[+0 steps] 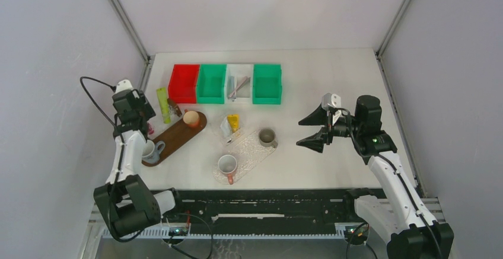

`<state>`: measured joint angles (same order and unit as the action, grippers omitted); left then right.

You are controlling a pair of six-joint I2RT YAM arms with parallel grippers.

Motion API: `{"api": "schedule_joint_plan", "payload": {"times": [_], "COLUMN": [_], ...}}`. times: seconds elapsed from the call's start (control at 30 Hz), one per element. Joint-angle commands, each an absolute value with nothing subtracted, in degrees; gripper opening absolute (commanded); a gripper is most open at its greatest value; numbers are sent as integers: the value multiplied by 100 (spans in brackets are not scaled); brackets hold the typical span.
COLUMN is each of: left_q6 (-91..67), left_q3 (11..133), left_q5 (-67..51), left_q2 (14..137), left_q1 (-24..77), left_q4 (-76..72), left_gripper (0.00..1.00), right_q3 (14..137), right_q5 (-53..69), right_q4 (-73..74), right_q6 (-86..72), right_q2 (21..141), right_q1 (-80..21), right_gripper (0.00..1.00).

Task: Prepare toiletry sets of a toothbrush and toothpaste on the tray
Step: Place the toothpaste in the toothpaste holder.

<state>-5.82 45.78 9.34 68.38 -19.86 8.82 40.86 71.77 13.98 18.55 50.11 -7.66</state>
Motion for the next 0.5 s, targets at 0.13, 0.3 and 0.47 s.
{"api": "schedule_joint_plan", "payload": {"times": [0.13,0.3,0.47], "left_q6": [-429,-24,479], "left_q3": [5499,6457,7056], "left_q5": [-112,-1068,-1511], "left_q2": [6684,7741,8492], "left_q1": [-2027,-2027,-2027], "left_q4": [927,1708,1983], "left_gripper": [73,78,78], "right_q3": [4187,4202,4201], "right_q5": [7127,7104,7088], "right_q4": [1395,1433,1447], "right_q6": [1986,2038,2053], "right_q2": [5018,5027,5035], "right_q1": [-828,-843,-835], "right_gripper": [82,82,82]}}
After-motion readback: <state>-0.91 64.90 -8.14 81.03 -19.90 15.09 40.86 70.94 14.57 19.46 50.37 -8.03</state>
